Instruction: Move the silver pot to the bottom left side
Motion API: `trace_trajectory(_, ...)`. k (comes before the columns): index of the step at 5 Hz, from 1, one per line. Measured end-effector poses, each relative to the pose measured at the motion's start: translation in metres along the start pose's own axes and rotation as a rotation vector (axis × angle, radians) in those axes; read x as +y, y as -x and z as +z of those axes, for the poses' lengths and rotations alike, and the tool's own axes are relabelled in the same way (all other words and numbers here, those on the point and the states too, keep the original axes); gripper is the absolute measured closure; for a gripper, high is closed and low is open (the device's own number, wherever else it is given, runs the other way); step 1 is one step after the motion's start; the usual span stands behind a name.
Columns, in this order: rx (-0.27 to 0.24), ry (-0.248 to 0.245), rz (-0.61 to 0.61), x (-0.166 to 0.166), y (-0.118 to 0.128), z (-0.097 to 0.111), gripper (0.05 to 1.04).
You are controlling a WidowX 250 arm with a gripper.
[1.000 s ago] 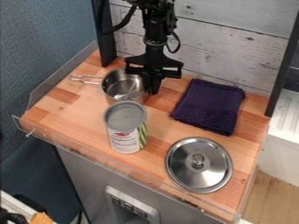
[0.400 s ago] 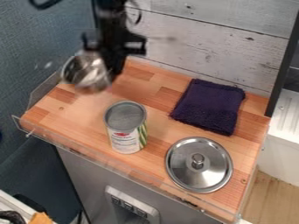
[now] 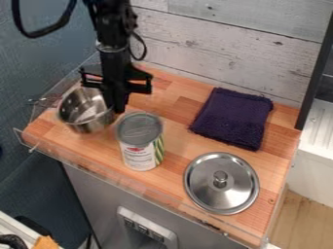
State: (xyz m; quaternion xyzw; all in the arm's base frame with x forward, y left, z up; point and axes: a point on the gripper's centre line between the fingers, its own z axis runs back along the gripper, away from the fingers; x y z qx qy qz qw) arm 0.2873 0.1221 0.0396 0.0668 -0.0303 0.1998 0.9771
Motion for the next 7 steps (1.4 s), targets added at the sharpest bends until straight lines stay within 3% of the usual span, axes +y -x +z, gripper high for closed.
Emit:
trace_trajectory(2,0.062,-0.002,0.032,0.011,0.003,-0.029,1.001)
trace_trajectory(3,0.074,0.014,0.056,0.013,0.002,-0.034,0.979)
trace_trajectory(4,0.085,0.014,0.06,0.019,0.008,-0.037,0.868)
trace_trajectory(5,0.032,0.012,0.022,0.02,0.01,-0.016,0.618)
trace_trajectory(6,-0.072,0.029,-0.035,0.022,0.007,0.019,0.307)
trace_trajectory(7,-0.081,0.052,-0.109,0.019,0.008,0.027,0.084)
